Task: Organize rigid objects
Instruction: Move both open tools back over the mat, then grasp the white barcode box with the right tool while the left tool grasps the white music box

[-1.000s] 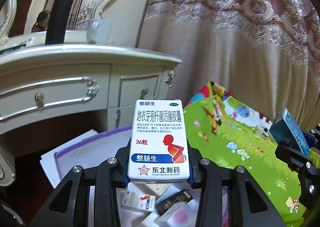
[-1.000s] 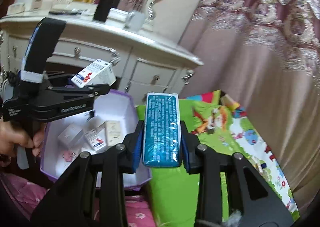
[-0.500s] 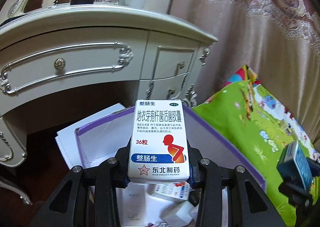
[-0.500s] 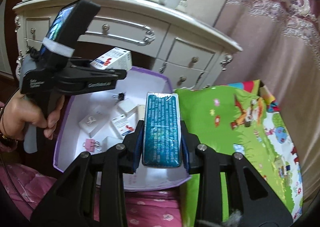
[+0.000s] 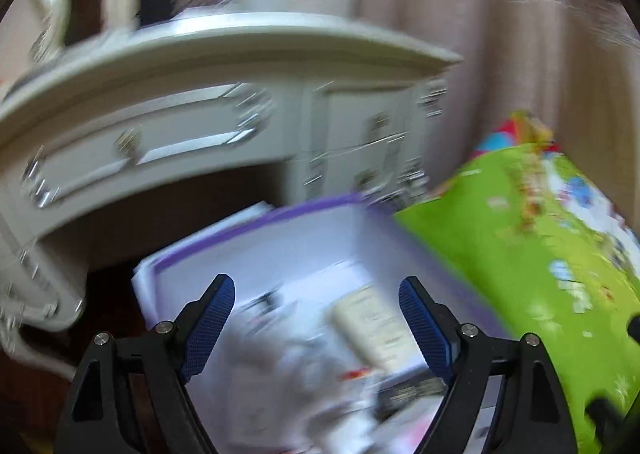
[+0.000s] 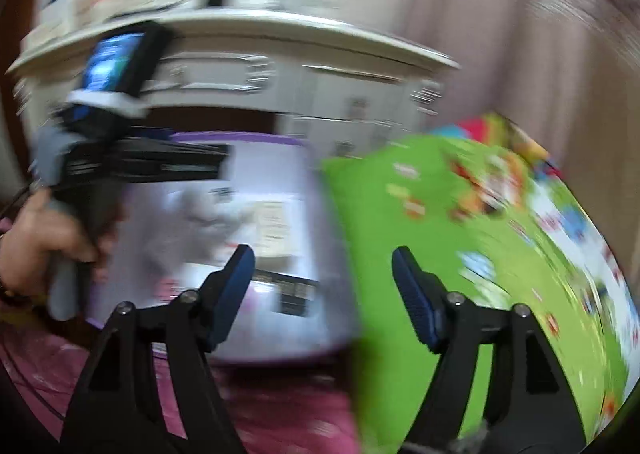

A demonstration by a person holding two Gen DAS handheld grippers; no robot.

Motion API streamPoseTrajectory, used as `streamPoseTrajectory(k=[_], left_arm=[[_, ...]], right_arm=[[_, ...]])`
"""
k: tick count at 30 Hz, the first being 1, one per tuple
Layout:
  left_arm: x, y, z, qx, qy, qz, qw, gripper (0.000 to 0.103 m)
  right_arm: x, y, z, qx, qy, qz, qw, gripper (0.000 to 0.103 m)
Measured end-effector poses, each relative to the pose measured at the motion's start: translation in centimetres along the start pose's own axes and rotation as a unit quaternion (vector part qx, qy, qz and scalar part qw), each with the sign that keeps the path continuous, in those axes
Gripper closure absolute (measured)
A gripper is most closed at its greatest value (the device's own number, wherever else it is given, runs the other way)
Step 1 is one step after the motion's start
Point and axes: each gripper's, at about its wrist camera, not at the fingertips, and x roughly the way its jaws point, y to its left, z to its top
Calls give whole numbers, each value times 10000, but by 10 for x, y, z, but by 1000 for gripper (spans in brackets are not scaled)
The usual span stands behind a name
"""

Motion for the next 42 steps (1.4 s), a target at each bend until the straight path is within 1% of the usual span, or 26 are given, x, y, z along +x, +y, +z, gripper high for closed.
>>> streamPoseTrajectory(k=[2,3,5,6,7,8,9,11,13,14,16,17,18,20,22,23,24,25,29,33,35,36,38,39,40,42], left_arm=[[-3,-45,9,396,-138,-519,9978,6],[-3,-71,11,622,-119,-826,9946,0],[-2,-130,10,1191,-35,-1493,9816,0],[1,-162,8,1507,27,-1810,9719,0],[5,-199,4,1914,112,-2152,9576,0],[11,-235,-1,2348,205,-2410,9415,0],[21,-279,-10,2868,304,-2547,9230,0],[37,-338,-26,3511,362,-2480,9022,0],[57,-392,-39,3965,423,-2401,8850,0],[65,-411,-43,4083,459,-2451,8781,0],[77,-436,-48,4218,542,-2499,8699,0],[83,-445,-52,4252,603,-2482,8683,0],[87,-450,-50,4184,649,-2553,8692,0],[97,-449,-44,3907,956,-2702,8748,0],[108,-445,-39,3568,1346,-2900,8777,0],[111,-442,-37,3460,1402,-2930,8802,0],[112,-440,-37,3391,1405,-2867,8849,0],[112,-439,-37,3349,1399,-2842,8874,0],[109,-438,-39,3362,1389,-2778,8891,0],[110,-439,-39,3364,1395,-2776,8890,0],[110,-439,-39,3365,1396,-2775,8890,0],[109,-438,-39,3364,1403,-2778,8888,0],[113,-445,-38,3357,1433,-2753,8894,0],[115,-450,-36,3343,1459,-2724,8904,0],[119,-456,-34,3346,1478,-2711,8903,0],[127,-475,-29,3368,1546,-2675,8894,0]], right_arm=[[-5,-45,-16,530,73,-500,9973,18],[-8,-68,-26,775,156,-759,9940,16],[-9,-123,-55,1245,590,-1382,9808,16],[-9,-142,-64,1385,750,-1559,9751,16],[-8,-168,-78,1597,966,-1740,9669,16],[-9,-197,-96,1860,1186,-1909,9565,16],[-11,-222,-110,2068,1326,-2029,9479,16],[-14,-271,-137,2488,1572,-2207,9299,16],[-17,-310,-157,2825,1706,-2301,9155,16],[-17,-332,-167,2988,1761,-2338,9083,16],[-20,-366,-184,3246,1814,-2369,8975,16],[-19,-378,-188,3324,1849,-2384,8936,16],[-18,-393,-194,3415,1875,-2360,8902,16],[-14,-419,-201,3528,1800,-2214,8912,16],[-3,-448,-200,3506,1762,-2113,8952,15],[4,-463,-198,3448,1765,-2093,8978,15],[11,-475,-196,3408,1769,-2047,9004,15],[20,-488,-191,3341,1796,-1985,9037,15],[61,-530,-173,3046,1888,-1753,9170,15],[82,-557,-166,2870,1814,-1456,9293,16],[79,-557,-165,2741,1627,-1339,9383,47],[75,-553,-164,2673,1520,-1221,9437,66],[65,-536,-167,2545,1506,-1047,9495,66],[60,-526,-169,2460,1522,-1070,9512,66],[51,-513,-172,2429,1555,-1146,9506,66],[33,-492,-179,2515,1666,-1327,9441,66]])
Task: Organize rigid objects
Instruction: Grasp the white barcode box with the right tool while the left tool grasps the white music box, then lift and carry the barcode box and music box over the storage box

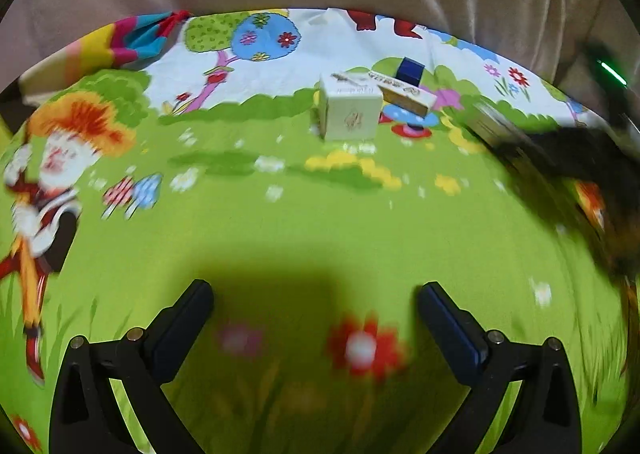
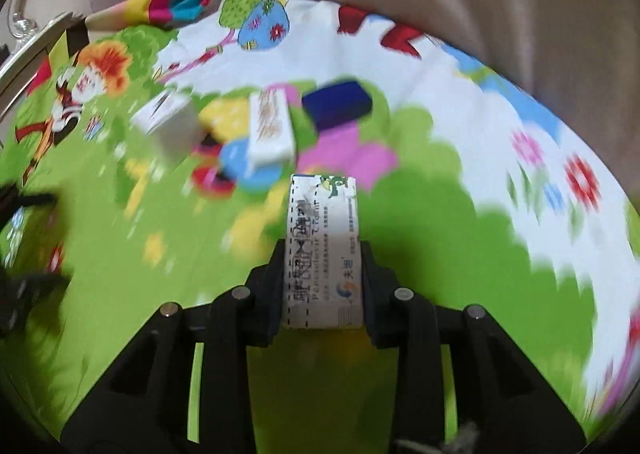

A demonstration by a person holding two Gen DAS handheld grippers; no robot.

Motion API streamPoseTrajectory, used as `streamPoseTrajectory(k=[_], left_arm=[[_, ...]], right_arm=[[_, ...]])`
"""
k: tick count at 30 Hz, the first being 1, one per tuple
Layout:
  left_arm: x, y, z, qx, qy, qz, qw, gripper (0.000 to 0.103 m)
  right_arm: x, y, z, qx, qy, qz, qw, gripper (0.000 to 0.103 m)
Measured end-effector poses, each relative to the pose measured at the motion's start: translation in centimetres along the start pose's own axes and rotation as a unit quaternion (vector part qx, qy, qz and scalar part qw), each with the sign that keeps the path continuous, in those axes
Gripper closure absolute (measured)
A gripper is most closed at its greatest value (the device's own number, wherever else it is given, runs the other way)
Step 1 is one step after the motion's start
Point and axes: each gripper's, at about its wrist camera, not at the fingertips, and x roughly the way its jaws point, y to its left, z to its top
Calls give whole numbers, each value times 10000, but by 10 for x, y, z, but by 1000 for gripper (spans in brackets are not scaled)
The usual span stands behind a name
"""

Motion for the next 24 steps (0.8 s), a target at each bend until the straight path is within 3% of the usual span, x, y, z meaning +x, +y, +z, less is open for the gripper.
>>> streamPoseTrajectory(k=[5,9,11,12,13,17,20,24], left_arm=[[44,-15,61,-192,61,160,9997,0],[72,-19,101,-328,17,251,9991,0],[72,-21,102,-275,-105,199,9994,13],[64,-24,98,-124,-252,102,9996,58],[55,-30,91,84,-257,-32,9996,62],[21,-38,43,379,-212,-314,9986,62],[-15,-32,-3,272,-159,-509,9982,62],[-47,-26,-54,440,-409,-261,9979,62]], right_arm=[[-37,15,-49,446,-110,-265,9986,66],[-46,17,-60,538,-189,-333,9978,66],[-46,16,-60,564,-188,-331,9977,66],[-43,18,-58,567,-186,-331,9977,66],[-43,20,-58,568,-188,-332,9977,66],[-43,19,-59,600,-192,-290,9976,65],[-44,18,-59,647,-205,-233,9974,65],[-43,18,-59,648,-205,-237,9974,65]])
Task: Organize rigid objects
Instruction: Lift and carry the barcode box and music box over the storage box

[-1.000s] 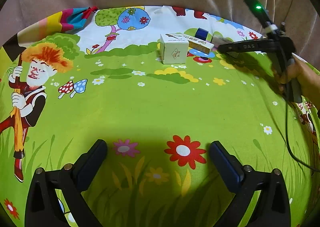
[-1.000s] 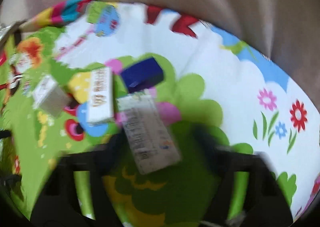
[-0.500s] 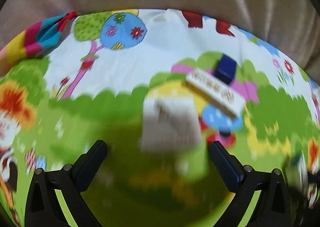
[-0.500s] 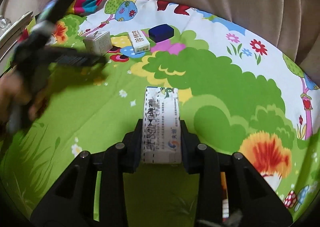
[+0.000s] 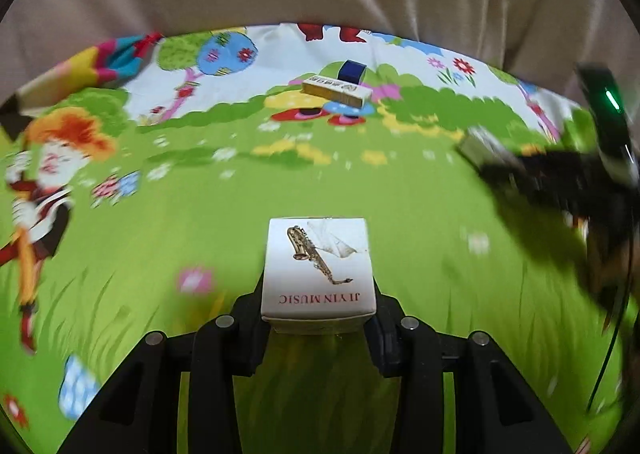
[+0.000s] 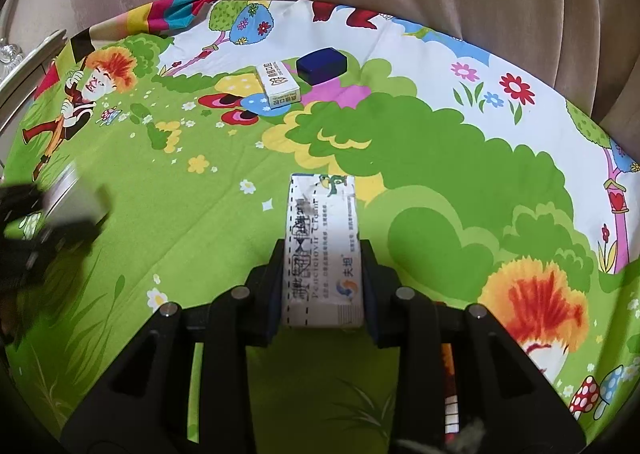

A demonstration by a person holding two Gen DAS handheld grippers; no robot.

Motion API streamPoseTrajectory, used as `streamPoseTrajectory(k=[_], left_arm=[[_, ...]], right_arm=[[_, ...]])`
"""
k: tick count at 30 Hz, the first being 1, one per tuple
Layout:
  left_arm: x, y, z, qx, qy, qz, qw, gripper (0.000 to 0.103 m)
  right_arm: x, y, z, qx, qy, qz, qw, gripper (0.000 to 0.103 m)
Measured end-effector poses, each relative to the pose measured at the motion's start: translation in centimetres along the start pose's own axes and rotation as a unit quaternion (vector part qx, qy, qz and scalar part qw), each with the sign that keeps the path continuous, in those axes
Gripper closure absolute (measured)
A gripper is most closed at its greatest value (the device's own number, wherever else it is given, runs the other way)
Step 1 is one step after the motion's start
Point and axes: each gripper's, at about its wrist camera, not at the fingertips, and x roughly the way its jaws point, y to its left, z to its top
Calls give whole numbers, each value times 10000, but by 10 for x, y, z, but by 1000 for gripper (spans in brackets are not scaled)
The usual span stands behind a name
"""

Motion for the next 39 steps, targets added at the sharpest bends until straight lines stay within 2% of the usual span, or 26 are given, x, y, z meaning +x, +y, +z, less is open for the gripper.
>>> streamPoseTrajectory(k=[4,15,22,26,31,36,39], left_arm=[[-3,9,-1,-204,-37,-29,9998,62],[0,4,0,-234,-44,101,9997,62],[0,5,1,-235,-44,94,9997,62],[-14,1,-11,-417,-11,-16,9991,62],[-57,-15,-36,-416,-333,-97,9985,62],[-104,-26,-41,-386,-780,-173,9961,62],[-148,-29,-36,-352,-1325,-98,9905,62]], right_arm=[[0,1,0,-16,-4,-31,10000,65],[1,0,0,-6,-9,-40,10000,66],[0,1,0,2,-9,-222,9998,66],[-16,9,-12,452,7,-357,9983,66],[-83,53,-57,910,-588,-426,9932,66],[-143,102,-90,914,-1155,-682,9867,66],[-196,132,-98,804,-1911,-864,9745,66]])
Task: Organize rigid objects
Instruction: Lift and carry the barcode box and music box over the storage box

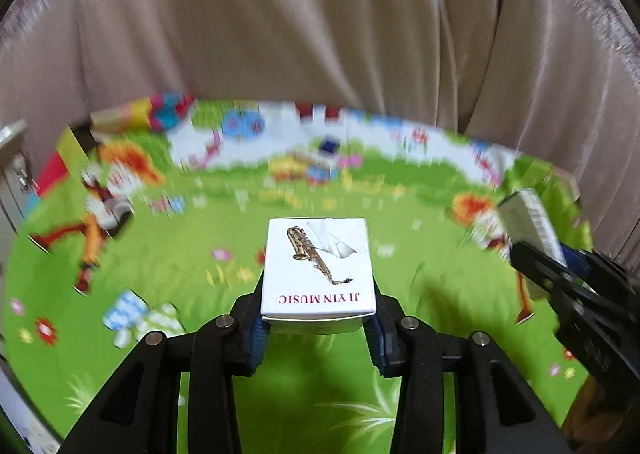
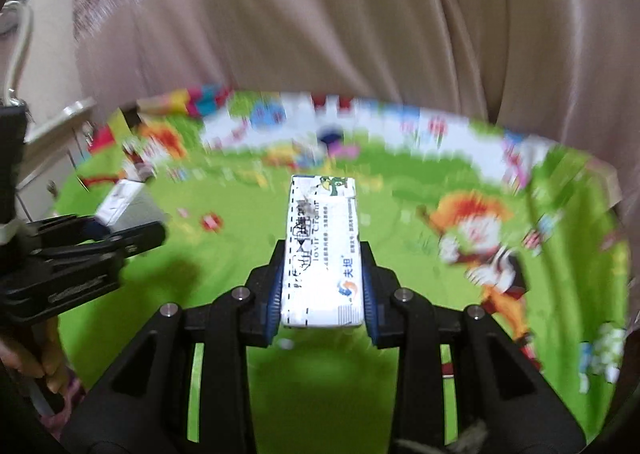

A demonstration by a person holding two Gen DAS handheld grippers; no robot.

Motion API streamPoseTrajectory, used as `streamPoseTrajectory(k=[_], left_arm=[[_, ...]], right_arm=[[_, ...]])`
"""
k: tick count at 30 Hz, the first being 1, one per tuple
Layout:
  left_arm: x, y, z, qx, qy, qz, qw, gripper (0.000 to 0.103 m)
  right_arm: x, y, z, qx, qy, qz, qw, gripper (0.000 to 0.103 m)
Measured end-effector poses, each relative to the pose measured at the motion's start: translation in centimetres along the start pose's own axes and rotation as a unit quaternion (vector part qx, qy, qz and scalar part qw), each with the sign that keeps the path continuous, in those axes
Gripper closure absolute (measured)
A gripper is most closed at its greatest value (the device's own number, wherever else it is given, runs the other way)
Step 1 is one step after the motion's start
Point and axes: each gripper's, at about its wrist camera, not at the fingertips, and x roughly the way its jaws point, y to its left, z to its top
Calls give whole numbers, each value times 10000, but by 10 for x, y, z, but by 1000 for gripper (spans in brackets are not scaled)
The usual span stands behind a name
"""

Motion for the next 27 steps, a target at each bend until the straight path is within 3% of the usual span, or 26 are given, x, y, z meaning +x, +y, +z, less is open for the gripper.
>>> streamPoseTrajectory(k=[3,8,12,16,27], left_arm=[[-40,-1,14,30,-572,97,9983,62],[-98,5,29,62,-1419,285,9894,62],[-126,11,30,-12,-1796,344,9831,61],[-142,19,29,-78,-2041,407,9781,62],[-158,41,16,-255,-2088,477,9765,61]], right_arm=[[-51,18,12,-128,-842,-145,9963,66],[-120,47,30,-455,-2100,-427,9757,66],[-144,58,35,-499,-2550,-494,9644,66],[-153,71,37,-659,-2684,-471,9599,66],[-156,89,38,-900,-2647,-229,9598,66]])
